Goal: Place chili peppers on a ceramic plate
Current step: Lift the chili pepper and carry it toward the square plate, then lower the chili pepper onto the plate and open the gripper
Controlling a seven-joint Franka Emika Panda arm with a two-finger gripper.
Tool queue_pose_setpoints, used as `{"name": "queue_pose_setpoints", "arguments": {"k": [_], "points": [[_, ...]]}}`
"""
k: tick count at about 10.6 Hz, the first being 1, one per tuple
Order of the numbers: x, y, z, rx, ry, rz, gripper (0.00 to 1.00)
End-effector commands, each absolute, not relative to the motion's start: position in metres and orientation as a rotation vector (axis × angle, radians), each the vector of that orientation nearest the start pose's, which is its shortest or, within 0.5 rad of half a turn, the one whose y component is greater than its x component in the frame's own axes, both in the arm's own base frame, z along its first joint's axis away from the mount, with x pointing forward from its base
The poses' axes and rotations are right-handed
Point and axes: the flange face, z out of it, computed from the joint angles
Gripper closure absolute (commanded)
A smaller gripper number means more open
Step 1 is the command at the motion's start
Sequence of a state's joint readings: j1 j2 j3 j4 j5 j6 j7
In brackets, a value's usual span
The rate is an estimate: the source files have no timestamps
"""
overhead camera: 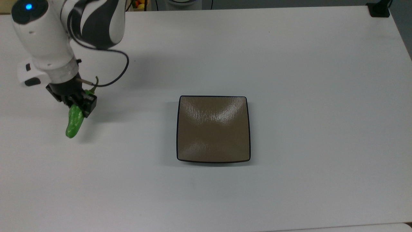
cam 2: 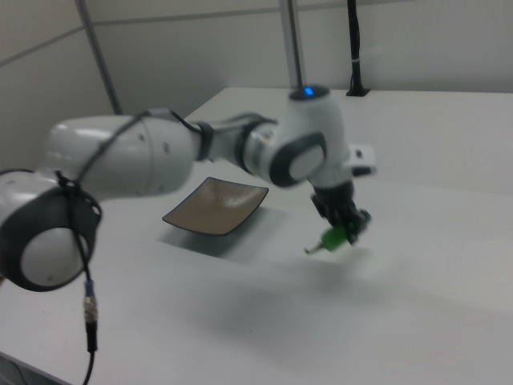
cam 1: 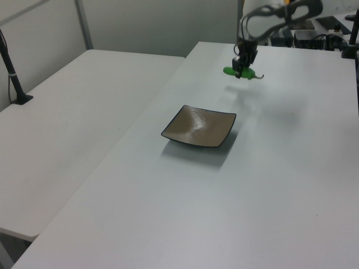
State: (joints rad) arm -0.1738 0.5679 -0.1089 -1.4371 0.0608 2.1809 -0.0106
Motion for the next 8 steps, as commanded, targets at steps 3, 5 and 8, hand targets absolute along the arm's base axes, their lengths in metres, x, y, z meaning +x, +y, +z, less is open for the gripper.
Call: {"name": "queue_pose_setpoints", "arguments": {"k": [3, 5, 8], "points": [[0.672, -0.068, 0.494, -3.053, 0.221, -0.156, 0.95], [0.672, 0.001, 0.500, -3.027, 0.147, -0.136, 0.95], [0.681, 0.084, 0.467, -3.024, 0.198, -0.112, 0.95]]}}
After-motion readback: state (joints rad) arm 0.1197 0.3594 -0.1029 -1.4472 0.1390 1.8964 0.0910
